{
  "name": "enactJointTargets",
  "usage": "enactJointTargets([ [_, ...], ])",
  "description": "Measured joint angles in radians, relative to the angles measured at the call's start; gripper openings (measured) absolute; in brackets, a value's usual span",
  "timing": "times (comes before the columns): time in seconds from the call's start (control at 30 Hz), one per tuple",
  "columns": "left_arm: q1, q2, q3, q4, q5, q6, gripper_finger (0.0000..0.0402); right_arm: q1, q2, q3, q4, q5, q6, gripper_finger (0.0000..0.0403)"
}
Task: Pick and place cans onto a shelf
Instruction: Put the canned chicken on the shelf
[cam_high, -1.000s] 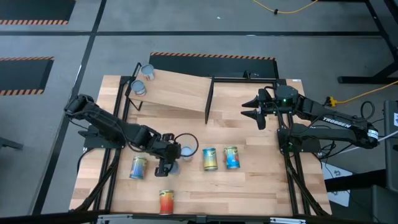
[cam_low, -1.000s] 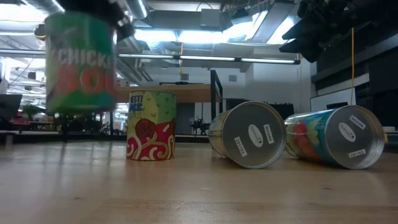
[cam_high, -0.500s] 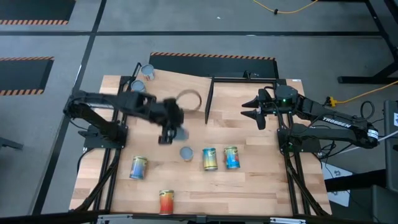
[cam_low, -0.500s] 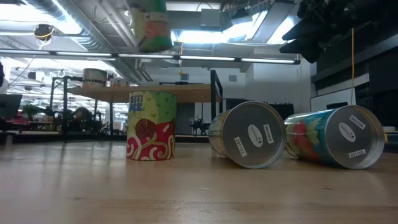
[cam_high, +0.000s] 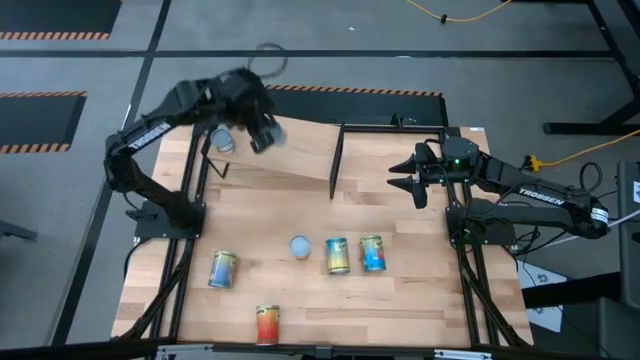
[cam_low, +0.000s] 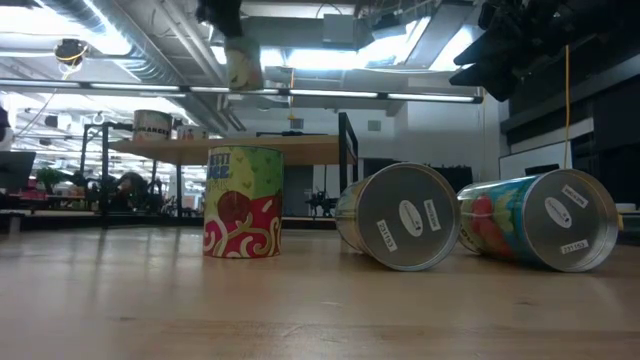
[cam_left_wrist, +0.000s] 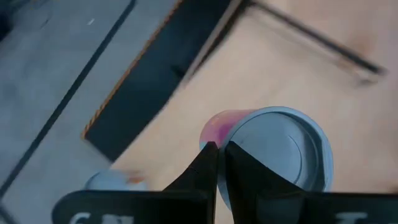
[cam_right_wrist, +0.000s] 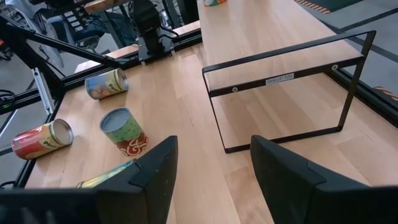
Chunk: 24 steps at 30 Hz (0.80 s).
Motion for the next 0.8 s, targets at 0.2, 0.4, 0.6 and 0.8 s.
enactJointTargets([
  [0.2,0.196,0.015,-0.02,-0.002,0.07,0.0,0.0013,0.0,0.0,0.0,0.0,0.0,-0.003,0.0207],
  [0.4,0.312,0.057,-0.021,0.011,0.125,-0.001,0.0014,0.0,0.0,0.0,0.0,0.0,-0.025,0.0207],
  [0.6,0.356,0.122,-0.021,0.043,0.171,-0.001,0.0014,0.0,0.0,0.0,0.0,0.0,-0.024,0.0207],
  [0.8,0.371,0.181,-0.021,0.041,0.172,-0.001,0.0014,0.0,0.0,0.0,0.0,0.0,-0.024,0.0207],
])
